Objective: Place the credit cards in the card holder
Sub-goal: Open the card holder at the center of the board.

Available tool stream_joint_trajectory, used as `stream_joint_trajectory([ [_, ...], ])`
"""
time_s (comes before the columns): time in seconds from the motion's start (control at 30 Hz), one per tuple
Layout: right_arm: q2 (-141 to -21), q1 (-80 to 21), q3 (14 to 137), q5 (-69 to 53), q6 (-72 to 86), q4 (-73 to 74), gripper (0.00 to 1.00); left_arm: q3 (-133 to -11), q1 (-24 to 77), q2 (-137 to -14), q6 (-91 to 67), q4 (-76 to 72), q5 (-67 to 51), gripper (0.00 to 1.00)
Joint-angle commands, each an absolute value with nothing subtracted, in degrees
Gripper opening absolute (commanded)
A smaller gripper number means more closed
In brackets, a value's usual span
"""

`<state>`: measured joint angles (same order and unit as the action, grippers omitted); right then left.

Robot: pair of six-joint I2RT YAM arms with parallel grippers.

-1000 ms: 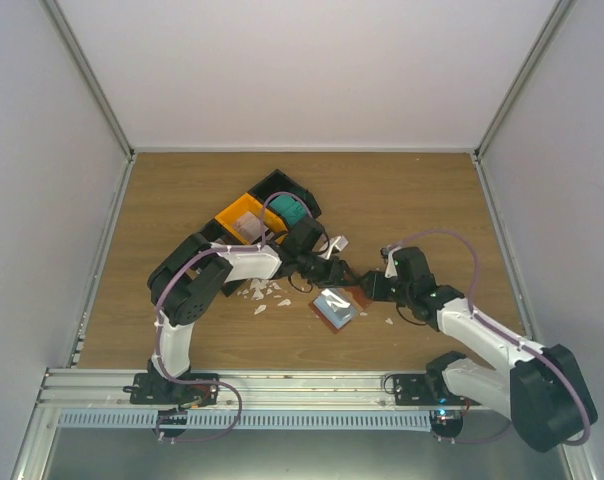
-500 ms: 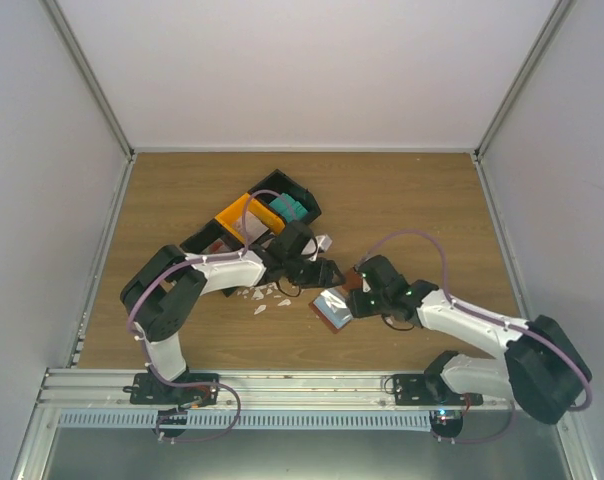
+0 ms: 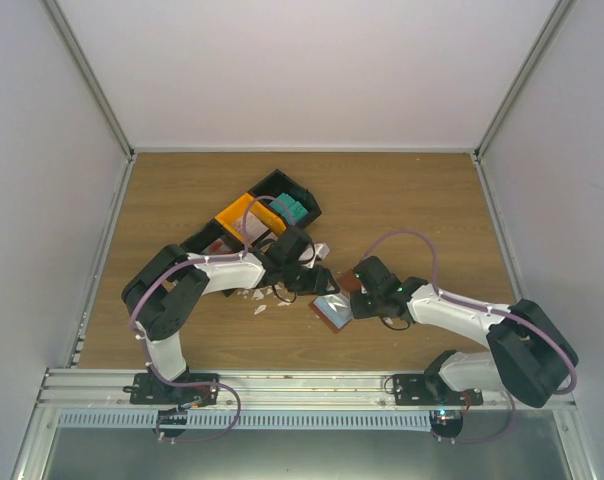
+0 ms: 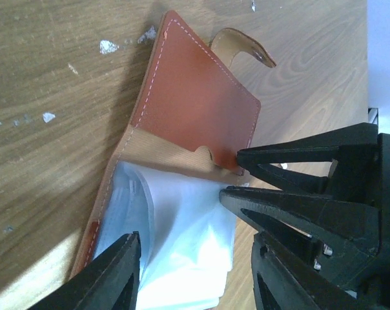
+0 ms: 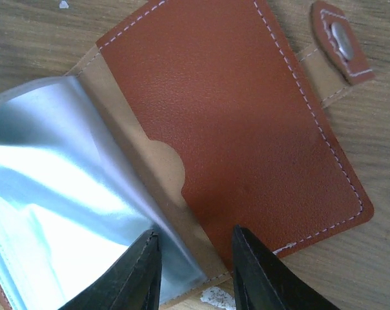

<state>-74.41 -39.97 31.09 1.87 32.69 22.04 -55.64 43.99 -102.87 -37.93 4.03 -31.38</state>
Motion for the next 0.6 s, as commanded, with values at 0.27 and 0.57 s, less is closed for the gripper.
stream_joint_trajectory([
  [0.27,-71.9,-39.2,30.8,-0.5,35.8,20.9,0.44,-54.0,43.9,-103.4,-38.3,-1.9,-41.8,0.48],
  [0.57,-63.1,-32.6,27.8,-9.6,36.6,15.6,0.53,-57.0,43.9,-107.4,-40.1,-7.4,-47.4,0.53],
])
